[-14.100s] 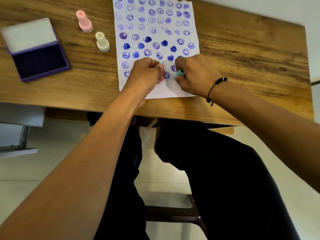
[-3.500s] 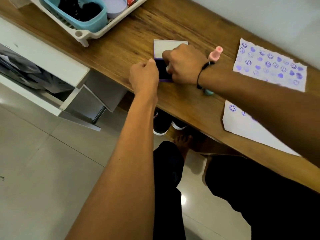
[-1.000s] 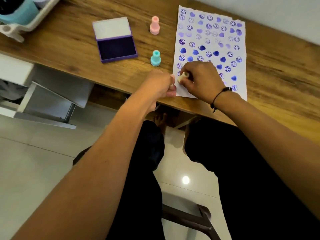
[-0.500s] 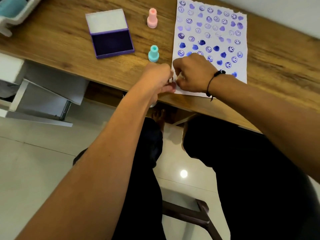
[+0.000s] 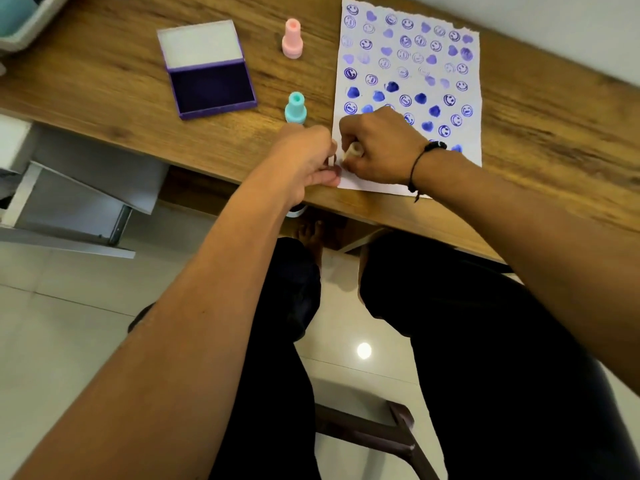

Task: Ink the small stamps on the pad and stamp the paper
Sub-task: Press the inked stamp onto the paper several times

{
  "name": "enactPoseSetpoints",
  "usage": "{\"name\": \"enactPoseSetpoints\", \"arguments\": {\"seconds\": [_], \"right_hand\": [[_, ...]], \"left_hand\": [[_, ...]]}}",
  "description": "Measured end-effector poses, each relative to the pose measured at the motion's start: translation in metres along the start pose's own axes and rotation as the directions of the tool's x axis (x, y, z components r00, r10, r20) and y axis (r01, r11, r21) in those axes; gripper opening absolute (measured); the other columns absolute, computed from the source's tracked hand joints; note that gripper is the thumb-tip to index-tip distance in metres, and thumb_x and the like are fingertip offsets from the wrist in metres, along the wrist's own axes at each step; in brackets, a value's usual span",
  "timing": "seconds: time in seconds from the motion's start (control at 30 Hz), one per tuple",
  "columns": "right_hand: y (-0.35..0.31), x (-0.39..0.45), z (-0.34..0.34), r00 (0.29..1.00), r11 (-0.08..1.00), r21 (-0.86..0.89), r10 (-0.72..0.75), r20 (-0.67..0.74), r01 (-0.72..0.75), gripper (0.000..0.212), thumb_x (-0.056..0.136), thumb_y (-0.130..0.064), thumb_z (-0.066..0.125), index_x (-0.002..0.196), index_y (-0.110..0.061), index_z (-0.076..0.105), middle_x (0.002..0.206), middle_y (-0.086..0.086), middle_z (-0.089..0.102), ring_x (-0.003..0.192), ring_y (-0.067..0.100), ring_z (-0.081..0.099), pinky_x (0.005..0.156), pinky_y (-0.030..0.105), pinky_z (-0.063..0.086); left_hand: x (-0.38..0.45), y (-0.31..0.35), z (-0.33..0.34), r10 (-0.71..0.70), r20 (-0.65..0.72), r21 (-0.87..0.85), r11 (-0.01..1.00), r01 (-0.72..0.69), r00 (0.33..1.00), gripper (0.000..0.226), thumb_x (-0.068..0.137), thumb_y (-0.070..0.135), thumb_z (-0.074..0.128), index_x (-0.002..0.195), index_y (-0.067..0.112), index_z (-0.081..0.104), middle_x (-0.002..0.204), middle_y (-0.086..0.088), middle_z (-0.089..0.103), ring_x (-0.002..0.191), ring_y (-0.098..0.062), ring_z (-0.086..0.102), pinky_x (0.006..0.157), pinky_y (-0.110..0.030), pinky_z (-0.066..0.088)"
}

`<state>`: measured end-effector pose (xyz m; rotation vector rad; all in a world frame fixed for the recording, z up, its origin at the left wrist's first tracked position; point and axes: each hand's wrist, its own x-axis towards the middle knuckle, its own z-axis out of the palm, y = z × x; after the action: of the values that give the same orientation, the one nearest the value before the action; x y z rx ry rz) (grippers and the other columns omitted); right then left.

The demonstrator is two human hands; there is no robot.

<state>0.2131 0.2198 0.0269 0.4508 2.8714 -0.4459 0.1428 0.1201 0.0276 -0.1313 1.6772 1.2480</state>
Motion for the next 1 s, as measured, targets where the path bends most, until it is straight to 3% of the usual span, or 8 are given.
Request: {"name": "enactPoseSetpoints", "arguments": {"seconds": [0.17, 0.3, 0.33, 0.4, 0.6, 0.73, 0.87, 1.0], "right_hand": [[0.012, -0.027, -0.022, 0.972, 0.951, 0.297, 0.150, -0.180, -0.092, 0.015, 0.079, -0.014, 0.064, 0.091, -0.004, 0.065, 0.096, 0.008, 0.068, 0.083, 0.015, 0.057, 0.075, 0.026, 0.042], [0.015, -0.044, -0.030, 0.947, 0.884, 0.439, 0.264, -0.182, -0.162, 0.016, 0.079, -0.015, 0.067, 0.091, -0.005, 0.065, 0.094, 0.006, 0.067, 0.084, 0.019, 0.061, 0.076, 0.028, 0.051], [0.015, -0.046, -0.030, 0.944, 0.871, 0.459, 0.282, -0.174, -0.175, 0.017, 0.079, -0.016, 0.068, 0.091, -0.006, 0.064, 0.093, 0.005, 0.066, 0.082, 0.017, 0.060, 0.072, 0.024, 0.049], [0.014, -0.047, -0.028, 0.940, 0.860, 0.473, 0.298, -0.163, -0.191, 0.018, 0.078, -0.017, 0.069, 0.092, -0.007, 0.064, 0.091, 0.002, 0.063, 0.082, 0.014, 0.057, 0.071, 0.023, 0.047], [0.011, -0.048, -0.032, 0.934, 0.858, 0.474, 0.312, -0.174, -0.199, 0.021, 0.078, -0.019, 0.070, 0.094, -0.007, 0.064, 0.099, 0.008, 0.067, 0.086, 0.018, 0.060, 0.077, 0.028, 0.049], [0.006, -0.046, -0.035, 0.936, 0.843, 0.502, 0.313, -0.163, -0.195, 0.021, 0.079, -0.018, 0.070, 0.095, -0.007, 0.063, 0.099, 0.008, 0.068, 0.093, 0.022, 0.066, 0.081, 0.031, 0.054], [-0.006, -0.039, -0.042, 0.936, 0.710, 0.692, 0.319, -0.148, -0.133, 0.015, 0.080, -0.010, 0.068, 0.094, -0.007, 0.063, 0.075, 0.001, 0.065, 0.056, -0.005, 0.061, 0.047, 0.008, 0.043], [-0.017, -0.032, -0.046, 0.938, 0.666, 0.739, 0.310, -0.158, -0.096, 0.013, 0.081, -0.007, 0.066, 0.094, -0.006, 0.062, 0.068, 0.000, 0.062, 0.043, -0.004, 0.053, 0.044, 0.010, 0.042]], "left_hand": [[-0.006, 0.002, -0.001, 0.091, -0.001, 0.096, 0.991, -0.091, 0.996, 0.027, 0.087, 0.005, 0.048, 0.114, -0.001, 0.047, 0.097, -0.016, 0.064, 0.074, -0.020, 0.069, 0.064, -0.027, 0.060], [-0.014, 0.006, -0.007, 0.158, 0.002, 0.089, 0.984, -0.157, 0.987, 0.012, 0.087, 0.006, 0.049, 0.098, 0.002, 0.050, 0.098, -0.018, 0.065, 0.081, -0.021, 0.069, 0.061, -0.026, 0.060], [-0.016, 0.008, -0.008, 0.164, -0.004, 0.078, 0.984, -0.163, 0.987, 0.002, 0.088, 0.007, 0.050, 0.089, 0.006, 0.050, 0.099, -0.018, 0.065, 0.082, -0.021, 0.069, 0.062, -0.025, 0.060], [-0.018, 0.009, -0.010, 0.173, -0.025, 0.069, 0.983, -0.171, 0.985, 0.009, 0.089, 0.008, 0.050, 0.080, 0.010, 0.048, 0.100, -0.018, 0.065, 0.084, -0.022, 0.069, 0.060, -0.024, 0.060], [-0.017, 0.008, -0.012, 0.158, -0.042, 0.061, 0.986, -0.155, 0.987, 0.013, 0.090, 0.010, 0.050, 0.101, 0.005, 0.051, 0.104, -0.016, 0.066, 0.088, -0.021, 0.069, 0.056, -0.019, 0.058], [-0.018, 0.009, -0.013, 0.149, 0.027, -0.009, 0.989, -0.148, 0.989, 0.005, 0.088, 0.004, 0.050, 0.086, 0.004, 0.055, 0.093, -0.012, 0.065, 0.086, -0.019, 0.066, 0.062, -0.022, 0.058], [-0.022, 0.011, -0.014, 0.156, 0.212, -0.107, 0.985, -0.136, 0.965, 0.018, 0.088, 0.005, 0.052, 0.072, 0.007, 0.060, 0.076, -0.005, 0.061, 0.072, -0.013, 0.057, 0.061, -0.017, 0.051], [-0.022, 0.012, -0.015, 0.166, 0.275, -0.269, 0.959, -0.091, 0.947, 0.016, 0.091, 0.010, 0.051, 0.079, 0.004, 0.060, 0.076, -0.008, 0.060, 0.067, -0.012, 0.055, 0.053, -0.013, 0.051]]}}
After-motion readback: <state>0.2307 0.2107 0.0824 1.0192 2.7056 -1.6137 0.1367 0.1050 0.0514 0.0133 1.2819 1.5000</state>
